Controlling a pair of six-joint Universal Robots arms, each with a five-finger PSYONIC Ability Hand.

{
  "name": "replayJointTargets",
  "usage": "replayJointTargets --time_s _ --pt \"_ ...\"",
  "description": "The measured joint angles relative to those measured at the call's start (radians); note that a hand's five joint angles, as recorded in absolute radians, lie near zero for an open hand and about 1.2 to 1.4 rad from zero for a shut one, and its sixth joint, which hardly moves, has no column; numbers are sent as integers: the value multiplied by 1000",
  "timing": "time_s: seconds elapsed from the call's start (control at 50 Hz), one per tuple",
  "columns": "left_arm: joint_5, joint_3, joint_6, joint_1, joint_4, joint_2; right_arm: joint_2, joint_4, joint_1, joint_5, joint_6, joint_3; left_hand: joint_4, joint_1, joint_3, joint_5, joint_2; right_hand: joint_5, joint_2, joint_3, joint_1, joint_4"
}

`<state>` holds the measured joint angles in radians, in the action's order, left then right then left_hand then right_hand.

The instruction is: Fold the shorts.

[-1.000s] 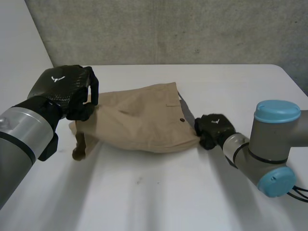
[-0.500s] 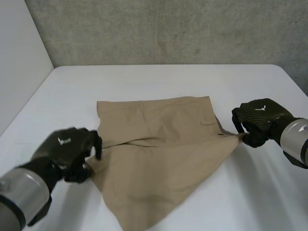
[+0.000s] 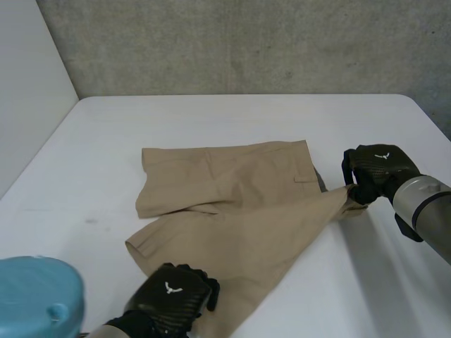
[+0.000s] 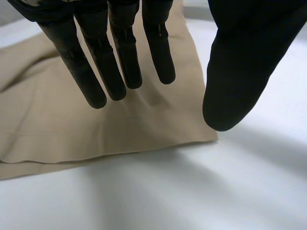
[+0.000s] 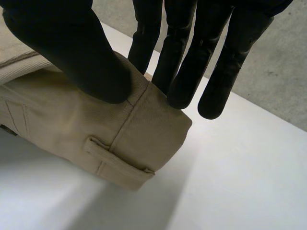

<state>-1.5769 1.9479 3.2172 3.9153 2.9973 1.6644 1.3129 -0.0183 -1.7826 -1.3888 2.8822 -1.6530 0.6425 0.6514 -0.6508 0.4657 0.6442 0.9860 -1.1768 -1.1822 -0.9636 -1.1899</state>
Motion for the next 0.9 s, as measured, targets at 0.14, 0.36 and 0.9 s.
replayJointTargets --time_s 0.14,0.36,0.9 --pt "-49 -58 -23 -74 12 112 -10 -1 -6 3 4 -7 -49 -52 53 -52 -49 3 0 0 0 0" --pt "-147 -127 -26 -127 62 196 -11 15 -24 7 1 -20 -85 -89 88 -88 -86 7 0 0 0 0" --pt "-152 -156 -14 -151 94 265 -10 31 -24 8 0 -29 -107 -123 121 -105 -112 9 0 0 0 0"
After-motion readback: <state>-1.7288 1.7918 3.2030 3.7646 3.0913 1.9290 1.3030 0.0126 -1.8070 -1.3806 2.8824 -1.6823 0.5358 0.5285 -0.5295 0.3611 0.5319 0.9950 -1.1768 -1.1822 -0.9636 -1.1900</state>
